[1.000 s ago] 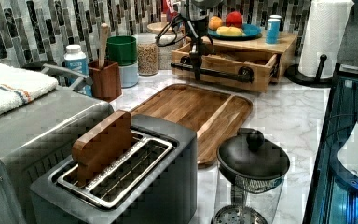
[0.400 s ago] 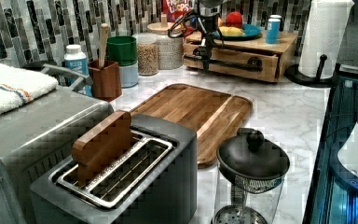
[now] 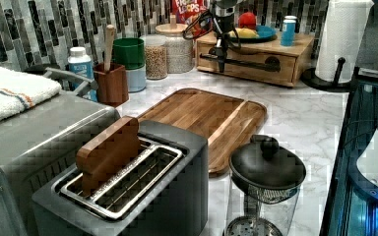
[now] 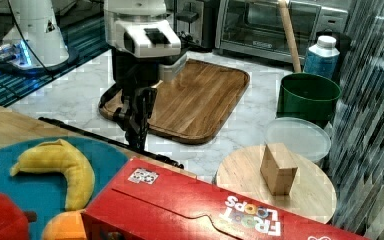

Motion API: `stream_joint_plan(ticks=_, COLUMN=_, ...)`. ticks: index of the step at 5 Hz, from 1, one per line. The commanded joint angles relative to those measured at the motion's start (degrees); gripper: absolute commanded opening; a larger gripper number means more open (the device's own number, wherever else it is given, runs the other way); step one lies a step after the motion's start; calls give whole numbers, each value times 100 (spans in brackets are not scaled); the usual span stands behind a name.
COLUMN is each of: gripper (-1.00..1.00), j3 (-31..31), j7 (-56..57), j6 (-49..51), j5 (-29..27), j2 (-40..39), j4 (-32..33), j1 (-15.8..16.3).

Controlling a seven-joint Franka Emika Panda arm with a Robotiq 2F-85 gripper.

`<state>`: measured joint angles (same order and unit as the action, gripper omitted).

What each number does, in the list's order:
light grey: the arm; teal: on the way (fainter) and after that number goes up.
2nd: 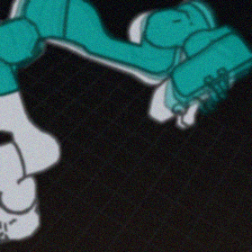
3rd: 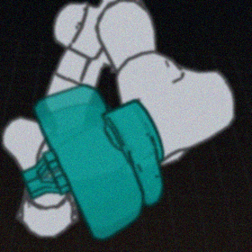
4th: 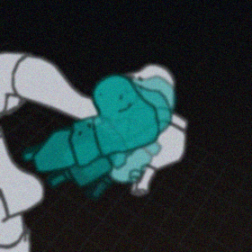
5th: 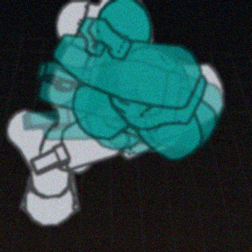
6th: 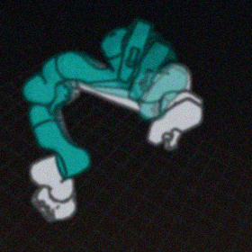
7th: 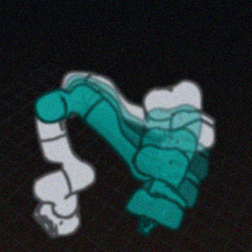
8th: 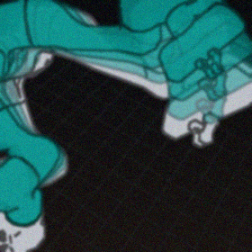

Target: Close the drawer.

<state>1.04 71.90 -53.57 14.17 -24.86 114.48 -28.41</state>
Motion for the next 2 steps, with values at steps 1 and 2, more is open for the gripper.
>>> stream_joint_plan(ticks=1, gripper=-100, j3=-548, j7=100, j6=725, j5=331, j2=450, j4=-836, j1=-353)
stream_joint_plan(ticks=2, gripper=-100, j3=-556, j7=100, j6=724, j5=327, j2=451, j4=-835, j1=-345)
